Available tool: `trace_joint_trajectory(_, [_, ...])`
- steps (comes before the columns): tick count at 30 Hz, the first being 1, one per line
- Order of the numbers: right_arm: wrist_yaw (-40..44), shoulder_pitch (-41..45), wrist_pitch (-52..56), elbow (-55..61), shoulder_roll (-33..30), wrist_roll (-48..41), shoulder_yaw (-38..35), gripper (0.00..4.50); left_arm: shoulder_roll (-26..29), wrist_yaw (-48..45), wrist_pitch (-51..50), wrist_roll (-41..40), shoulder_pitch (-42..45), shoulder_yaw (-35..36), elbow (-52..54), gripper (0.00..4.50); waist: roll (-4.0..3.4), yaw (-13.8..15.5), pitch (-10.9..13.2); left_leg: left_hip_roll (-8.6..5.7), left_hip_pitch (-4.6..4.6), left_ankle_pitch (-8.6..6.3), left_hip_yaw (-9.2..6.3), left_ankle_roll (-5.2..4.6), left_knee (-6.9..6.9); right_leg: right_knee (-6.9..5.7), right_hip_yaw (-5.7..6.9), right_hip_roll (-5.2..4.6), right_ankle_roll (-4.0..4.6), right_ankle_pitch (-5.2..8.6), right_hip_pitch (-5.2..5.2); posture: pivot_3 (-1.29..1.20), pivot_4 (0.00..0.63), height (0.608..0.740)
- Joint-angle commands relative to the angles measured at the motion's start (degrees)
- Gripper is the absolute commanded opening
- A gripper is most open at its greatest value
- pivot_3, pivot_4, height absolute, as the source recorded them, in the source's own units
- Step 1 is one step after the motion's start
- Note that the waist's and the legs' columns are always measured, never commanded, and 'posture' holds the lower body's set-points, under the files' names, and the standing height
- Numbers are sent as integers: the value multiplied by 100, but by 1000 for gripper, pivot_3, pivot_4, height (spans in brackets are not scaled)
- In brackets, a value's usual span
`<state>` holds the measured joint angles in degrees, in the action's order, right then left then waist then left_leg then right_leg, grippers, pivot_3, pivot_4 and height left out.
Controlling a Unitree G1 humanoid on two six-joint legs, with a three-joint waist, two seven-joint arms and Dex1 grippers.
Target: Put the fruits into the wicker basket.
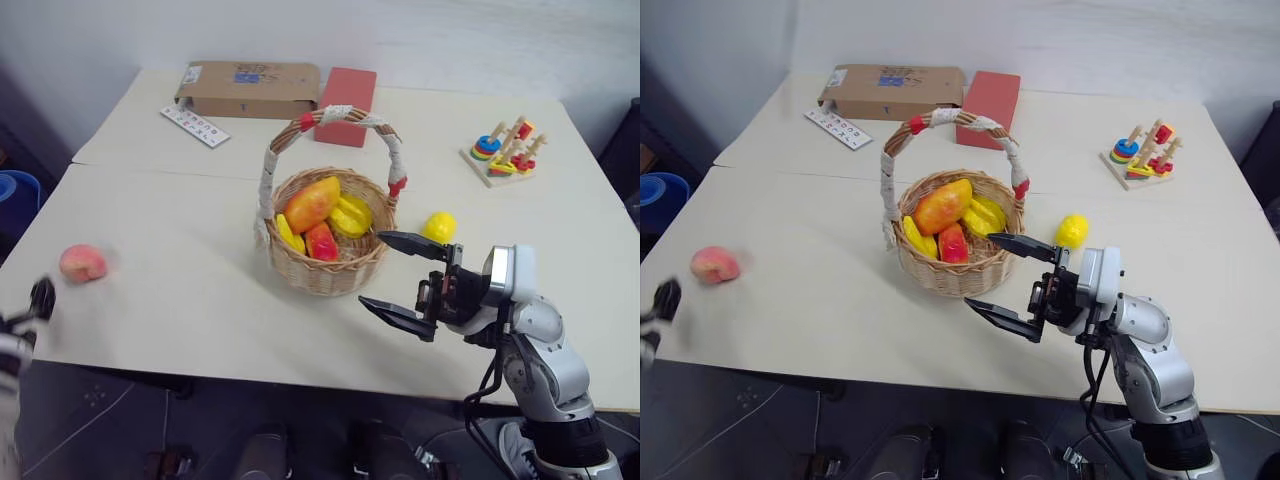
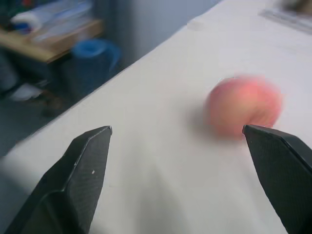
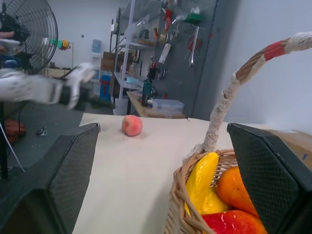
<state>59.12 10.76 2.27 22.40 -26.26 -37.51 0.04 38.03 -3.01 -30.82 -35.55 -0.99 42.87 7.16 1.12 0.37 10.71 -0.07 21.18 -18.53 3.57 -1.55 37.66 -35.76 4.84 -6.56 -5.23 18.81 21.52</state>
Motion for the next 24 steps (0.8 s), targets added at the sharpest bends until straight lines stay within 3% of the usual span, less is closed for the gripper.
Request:
trace_joint_trajectory(1, [25, -8, -105, 121, 34, 23, -2, 4340, 358, -235, -209, 279, 476, -362, -625, 4500, -2, -105, 0, -2, -1, 0, 3, -1, -4, -14, -1, 0, -2, -1, 0, 0, 150, 740])
trace_joint_trajectory(5, [47, -116, -133, 144, 35, 56, -28, 4340, 755, -275, -191, 992, 1234, -1092, -1675, 4500, -2, -188, 0, -2, 0, 1, 1, 0, -19, -13, 30, 2, -2, -1, 7, 0, 150, 740])
trace_joint_trajectory(10, [18, -337, -178, 217, -17, 65, -142, 4340, 709, -84, -400, 1257, 1465, -1087, -2077, 4500, 1, -198, -1, -1, 3, 0, 4, 1, -21, -10, 74, -5, -3, -1, 8, 0, 150, 740])
trace_joint_trajectory(14, [16, -414, -237, 188, -24, 97, -177, 4500, 729, -197, -644, 1346, 1201, -1053, -2056, 3651, 2, -187, -1, 1, 2, 1, 5, 2, -12, -12, 91, -12, -2, -1, 4, 0, 150, 740])
trace_joint_trajectory(16, [32, -426, -259, 164, -17, 107, -170, 4500, 697, -381, -714, 1251, 1080, -985, -1961, 3008, 1, -180, -1, 5, 1, 3, 1, 5, -3, -15, 96, -13, -2, -1, -2, 0, 150, 740])
trace_joint_trajectory(18, [72, -443, -298, 119, -15, 127, -172, 4500, 610, -631, -454, 1152, 974, -848, -1824, 2678, 1, -184, -1, 5, 0, 5, 2, 9, -2, -18, 95, -16, -2, -1, -2, 0, 150, 740])
trace_joint_trajectory(21, [174, -515, -396, 21, -78, 174, -221, 4500, 480, -1363, 629, 1011, 845, -630, -1369, 2646, 1, -175, 0, 6, -1, 10, -1, 18, -2, -12, 96, -21, -2, -1, 1, 0, 150, 740])
trace_joint_trajectory(24, [255, -689, -545, -141, -220, 260, -451, 4500, 451, -2771, 1027, 329, 382, -678, -31, 2646, 2, -144, 0, 9, 1, 13, -6, 24, -2, -8, 99, -22, -2, -1, 1, 0, 150, 740])
